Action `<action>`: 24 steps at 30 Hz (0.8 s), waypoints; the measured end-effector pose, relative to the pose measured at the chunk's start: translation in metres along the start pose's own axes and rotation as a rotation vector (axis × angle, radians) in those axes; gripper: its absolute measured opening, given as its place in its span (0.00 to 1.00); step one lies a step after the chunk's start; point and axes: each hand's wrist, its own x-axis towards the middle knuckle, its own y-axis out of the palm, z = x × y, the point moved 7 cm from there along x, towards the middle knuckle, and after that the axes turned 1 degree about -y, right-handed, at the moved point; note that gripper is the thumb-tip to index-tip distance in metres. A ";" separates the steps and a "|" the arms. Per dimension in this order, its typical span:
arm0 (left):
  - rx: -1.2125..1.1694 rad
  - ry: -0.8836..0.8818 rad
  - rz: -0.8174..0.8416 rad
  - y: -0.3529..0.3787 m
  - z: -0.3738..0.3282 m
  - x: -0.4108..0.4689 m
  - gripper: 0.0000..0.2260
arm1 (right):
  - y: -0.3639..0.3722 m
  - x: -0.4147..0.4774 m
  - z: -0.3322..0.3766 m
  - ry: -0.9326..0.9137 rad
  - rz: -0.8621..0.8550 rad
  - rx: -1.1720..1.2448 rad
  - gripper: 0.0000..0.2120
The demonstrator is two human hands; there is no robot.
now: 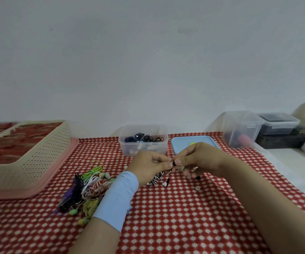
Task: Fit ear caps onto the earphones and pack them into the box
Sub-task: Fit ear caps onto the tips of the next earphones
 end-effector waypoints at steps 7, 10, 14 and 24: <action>0.035 0.049 -0.023 0.003 -0.006 -0.001 0.06 | -0.003 0.002 0.001 0.027 -0.069 -0.056 0.03; 0.038 0.037 -0.064 0.001 -0.004 0.001 0.06 | -0.003 0.004 0.000 0.025 -0.129 -0.030 0.03; -0.058 -0.019 -0.160 -0.007 0.002 0.002 0.03 | -0.005 0.006 0.008 -0.109 -0.220 -0.022 0.02; -0.078 -0.020 -0.162 -0.010 -0.002 0.001 0.07 | -0.006 0.004 0.018 -0.230 -0.263 -0.186 0.05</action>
